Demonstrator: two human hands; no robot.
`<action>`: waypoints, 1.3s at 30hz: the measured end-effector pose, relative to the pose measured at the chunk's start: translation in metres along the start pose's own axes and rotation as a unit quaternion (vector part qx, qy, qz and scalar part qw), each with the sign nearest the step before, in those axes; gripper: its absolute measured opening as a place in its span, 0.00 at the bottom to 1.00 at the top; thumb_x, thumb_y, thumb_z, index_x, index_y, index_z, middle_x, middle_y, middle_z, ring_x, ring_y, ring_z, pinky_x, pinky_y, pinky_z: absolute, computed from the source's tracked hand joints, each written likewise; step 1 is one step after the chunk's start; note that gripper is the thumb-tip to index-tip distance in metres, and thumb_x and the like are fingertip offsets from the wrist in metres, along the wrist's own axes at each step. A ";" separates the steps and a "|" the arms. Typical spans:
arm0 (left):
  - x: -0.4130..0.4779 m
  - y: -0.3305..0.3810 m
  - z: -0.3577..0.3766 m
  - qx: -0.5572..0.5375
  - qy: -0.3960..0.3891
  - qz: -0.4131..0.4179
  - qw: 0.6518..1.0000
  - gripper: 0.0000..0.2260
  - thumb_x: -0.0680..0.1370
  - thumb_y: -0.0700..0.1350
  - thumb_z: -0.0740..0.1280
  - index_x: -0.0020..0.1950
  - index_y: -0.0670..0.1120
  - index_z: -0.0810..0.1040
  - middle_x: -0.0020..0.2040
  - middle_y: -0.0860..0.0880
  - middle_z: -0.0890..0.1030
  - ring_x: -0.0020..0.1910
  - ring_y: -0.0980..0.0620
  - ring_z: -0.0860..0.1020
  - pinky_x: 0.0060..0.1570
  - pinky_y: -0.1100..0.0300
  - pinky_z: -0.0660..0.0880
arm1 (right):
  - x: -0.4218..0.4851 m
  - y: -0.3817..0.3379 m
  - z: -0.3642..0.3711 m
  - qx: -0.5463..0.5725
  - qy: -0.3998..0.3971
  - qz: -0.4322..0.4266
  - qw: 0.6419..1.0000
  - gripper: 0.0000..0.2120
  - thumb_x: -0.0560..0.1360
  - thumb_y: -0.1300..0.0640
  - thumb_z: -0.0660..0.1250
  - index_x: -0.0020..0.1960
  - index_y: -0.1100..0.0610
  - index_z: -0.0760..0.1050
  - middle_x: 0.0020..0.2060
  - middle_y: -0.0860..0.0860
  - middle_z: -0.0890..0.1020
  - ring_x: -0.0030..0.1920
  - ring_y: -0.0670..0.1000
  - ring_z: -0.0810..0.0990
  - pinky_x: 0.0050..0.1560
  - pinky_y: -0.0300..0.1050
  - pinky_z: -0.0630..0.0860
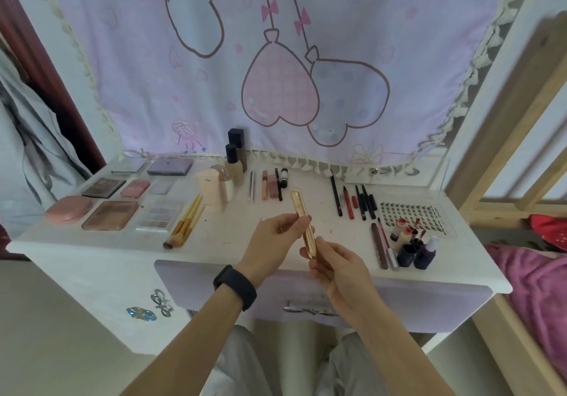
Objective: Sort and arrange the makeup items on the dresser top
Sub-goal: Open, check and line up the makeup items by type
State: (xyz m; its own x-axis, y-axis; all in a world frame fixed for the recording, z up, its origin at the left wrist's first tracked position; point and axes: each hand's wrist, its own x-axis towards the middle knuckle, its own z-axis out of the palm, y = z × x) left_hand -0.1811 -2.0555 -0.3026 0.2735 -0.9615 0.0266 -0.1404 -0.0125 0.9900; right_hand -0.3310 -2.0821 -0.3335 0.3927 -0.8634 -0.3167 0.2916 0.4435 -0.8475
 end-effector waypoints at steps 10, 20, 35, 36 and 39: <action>-0.007 -0.010 -0.017 0.296 -0.034 0.150 0.943 0.10 0.82 0.51 0.65 0.62 0.58 0.77 0.51 0.55 0.74 0.48 0.57 0.75 0.50 0.61 0.73 | 0.002 -0.029 -0.004 -0.211 0.011 -0.052 0.976 0.27 0.77 0.29 0.58 0.36 0.50 0.78 0.29 0.47 0.74 0.23 0.44 0.64 0.21 0.35 0.61; -0.022 -0.006 -0.010 0.500 -0.018 0.253 0.828 0.24 0.79 0.65 0.49 0.50 0.48 0.74 0.33 0.57 0.70 0.27 0.51 0.69 0.28 0.58 0.67 | 0.000 -0.017 0.006 -0.327 0.012 -0.173 0.929 0.22 0.78 0.44 0.62 0.30 0.54 0.63 0.23 0.45 0.61 0.25 0.45 0.59 0.25 0.35 0.60; -0.020 0.002 -0.009 0.541 -0.048 0.195 0.817 0.26 0.77 0.70 0.47 0.33 0.51 0.61 0.24 0.53 0.65 0.22 0.53 0.63 0.26 0.58 0.58 | -0.001 -0.012 0.005 -0.327 -0.001 -0.244 0.913 0.26 0.82 0.54 0.61 0.26 0.49 0.60 0.22 0.43 0.61 0.25 0.44 0.58 0.26 0.34 0.58; -0.020 0.001 -0.010 0.547 -0.049 0.187 0.814 0.26 0.78 0.70 0.49 0.32 0.50 0.61 0.24 0.53 0.65 0.22 0.53 0.63 0.26 0.59 0.58 | -0.001 -0.010 0.005 -0.324 0.002 -0.247 0.913 0.26 0.82 0.53 0.61 0.26 0.48 0.60 0.22 0.43 0.61 0.25 0.44 0.59 0.26 0.35 0.58; -0.019 0.002 -0.012 0.553 -0.063 0.162 0.815 0.28 0.78 0.69 0.52 0.31 0.48 0.64 0.24 0.52 0.66 0.23 0.52 0.63 0.26 0.59 0.60 | -0.003 -0.005 0.006 -0.310 0.001 -0.252 0.917 0.22 0.77 0.46 0.60 0.26 0.48 0.60 0.22 0.43 0.61 0.25 0.44 0.59 0.26 0.35 0.59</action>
State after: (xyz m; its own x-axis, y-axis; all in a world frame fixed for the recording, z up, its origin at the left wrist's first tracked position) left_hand -0.1754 -2.0339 -0.2994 -0.0385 -0.9832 0.1785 -0.9766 0.0749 0.2018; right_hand -0.3286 -2.0803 -0.3255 0.3428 -0.9219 0.1807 -0.1173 -0.2328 -0.9654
